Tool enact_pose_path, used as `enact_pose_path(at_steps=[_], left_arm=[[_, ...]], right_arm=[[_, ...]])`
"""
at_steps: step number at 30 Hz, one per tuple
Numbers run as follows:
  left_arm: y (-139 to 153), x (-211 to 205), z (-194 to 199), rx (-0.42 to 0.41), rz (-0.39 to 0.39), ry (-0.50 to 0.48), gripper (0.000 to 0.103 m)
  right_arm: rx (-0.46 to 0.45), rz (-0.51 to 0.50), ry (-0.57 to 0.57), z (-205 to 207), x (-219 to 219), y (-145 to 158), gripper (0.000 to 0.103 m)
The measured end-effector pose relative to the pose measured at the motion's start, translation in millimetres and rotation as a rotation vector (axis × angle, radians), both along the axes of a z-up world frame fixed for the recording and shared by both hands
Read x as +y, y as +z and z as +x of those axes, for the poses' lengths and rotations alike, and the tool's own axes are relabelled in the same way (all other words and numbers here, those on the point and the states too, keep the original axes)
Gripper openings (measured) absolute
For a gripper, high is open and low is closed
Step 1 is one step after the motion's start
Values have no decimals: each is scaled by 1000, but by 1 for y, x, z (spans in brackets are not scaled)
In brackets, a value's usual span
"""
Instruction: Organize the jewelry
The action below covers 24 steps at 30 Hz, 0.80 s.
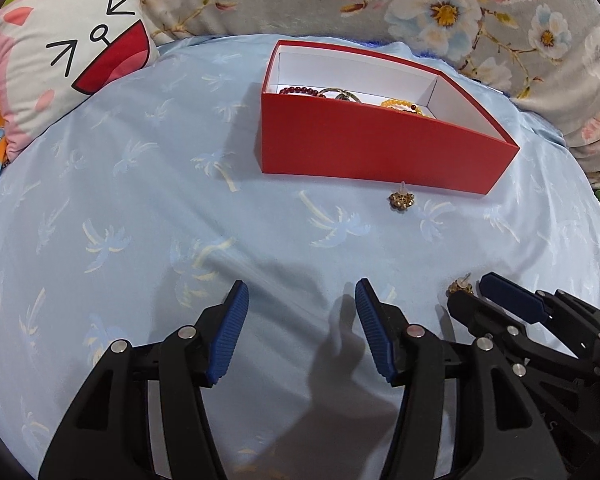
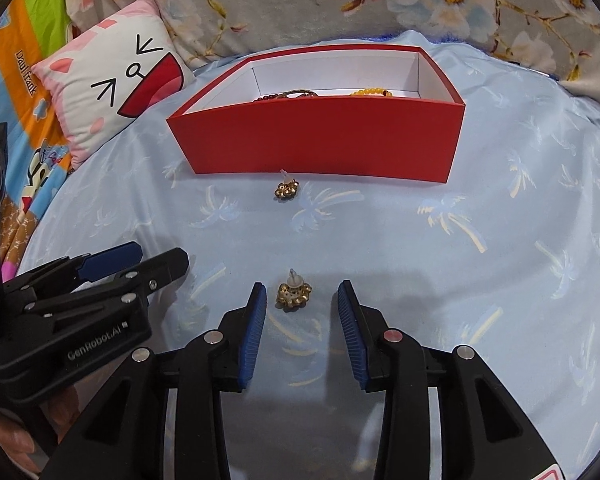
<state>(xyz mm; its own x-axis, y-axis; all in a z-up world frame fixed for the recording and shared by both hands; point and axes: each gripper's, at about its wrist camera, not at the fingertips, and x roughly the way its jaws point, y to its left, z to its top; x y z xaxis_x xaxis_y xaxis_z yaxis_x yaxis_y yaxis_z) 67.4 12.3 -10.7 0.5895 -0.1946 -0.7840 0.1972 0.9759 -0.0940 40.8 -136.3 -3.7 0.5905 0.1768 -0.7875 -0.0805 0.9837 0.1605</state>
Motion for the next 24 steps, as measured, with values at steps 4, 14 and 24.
enact_pose_path(at_steps=[4,14,24], left_arm=[[-1,-4,-3,-15,20,-2,57],[-5,-13,-7,-41,75,-13,62],[-4,-16,-6,-40,86,-10,63]], right_arm=[[-12,-40,0,1,5,-1,34],[-25,-76,-32,0,2,-2,17],[-29,-50,-86,-10,-15,-1,17]])
